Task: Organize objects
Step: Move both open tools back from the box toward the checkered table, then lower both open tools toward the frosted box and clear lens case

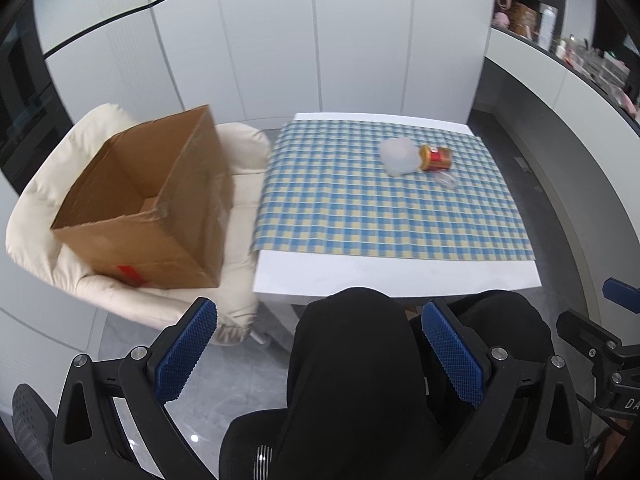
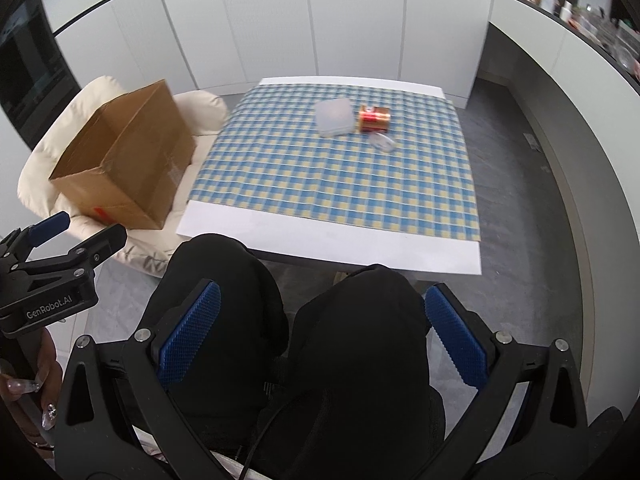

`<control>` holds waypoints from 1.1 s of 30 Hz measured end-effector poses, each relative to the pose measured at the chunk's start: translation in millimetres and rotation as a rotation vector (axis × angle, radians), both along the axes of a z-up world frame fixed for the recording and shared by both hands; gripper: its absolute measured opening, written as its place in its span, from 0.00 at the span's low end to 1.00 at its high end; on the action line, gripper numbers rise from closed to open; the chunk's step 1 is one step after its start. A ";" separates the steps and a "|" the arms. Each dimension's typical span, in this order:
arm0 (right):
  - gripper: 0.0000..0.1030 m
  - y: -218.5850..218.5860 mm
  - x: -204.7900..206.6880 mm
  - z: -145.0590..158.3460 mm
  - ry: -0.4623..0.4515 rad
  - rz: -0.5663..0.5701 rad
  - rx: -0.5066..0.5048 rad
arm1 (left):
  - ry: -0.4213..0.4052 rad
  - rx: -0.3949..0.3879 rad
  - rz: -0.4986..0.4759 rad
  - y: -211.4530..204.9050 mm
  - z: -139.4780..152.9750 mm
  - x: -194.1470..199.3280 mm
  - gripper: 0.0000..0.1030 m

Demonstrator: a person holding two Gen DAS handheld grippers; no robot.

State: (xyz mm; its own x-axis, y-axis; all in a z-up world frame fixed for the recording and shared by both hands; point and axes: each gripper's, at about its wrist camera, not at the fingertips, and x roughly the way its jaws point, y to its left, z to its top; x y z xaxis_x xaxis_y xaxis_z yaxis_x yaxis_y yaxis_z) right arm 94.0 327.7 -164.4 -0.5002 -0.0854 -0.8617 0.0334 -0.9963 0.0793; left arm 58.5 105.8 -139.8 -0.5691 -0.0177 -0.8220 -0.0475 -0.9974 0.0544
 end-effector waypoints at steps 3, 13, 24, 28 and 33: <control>1.00 12.6 4.0 -1.6 -0.004 -0.029 -0.003 | 0.003 -0.004 -0.026 12.4 -0.7 -2.2 0.99; 1.00 47.5 15.4 -4.7 -0.009 -0.118 0.008 | -0.016 0.006 -0.102 45.8 -7.9 -9.7 0.99; 1.00 70.8 -0.1 -15.3 -0.034 -0.179 0.027 | -0.030 0.018 -0.145 65.4 -16.5 -41.4 0.99; 1.00 79.9 -17.4 -20.4 -0.025 -0.196 0.030 | -0.007 0.021 -0.139 69.2 -18.2 -59.6 0.99; 1.00 91.8 -52.9 -36.1 -0.020 -0.207 0.026 | 0.019 0.032 -0.100 70.2 -24.8 -93.5 0.99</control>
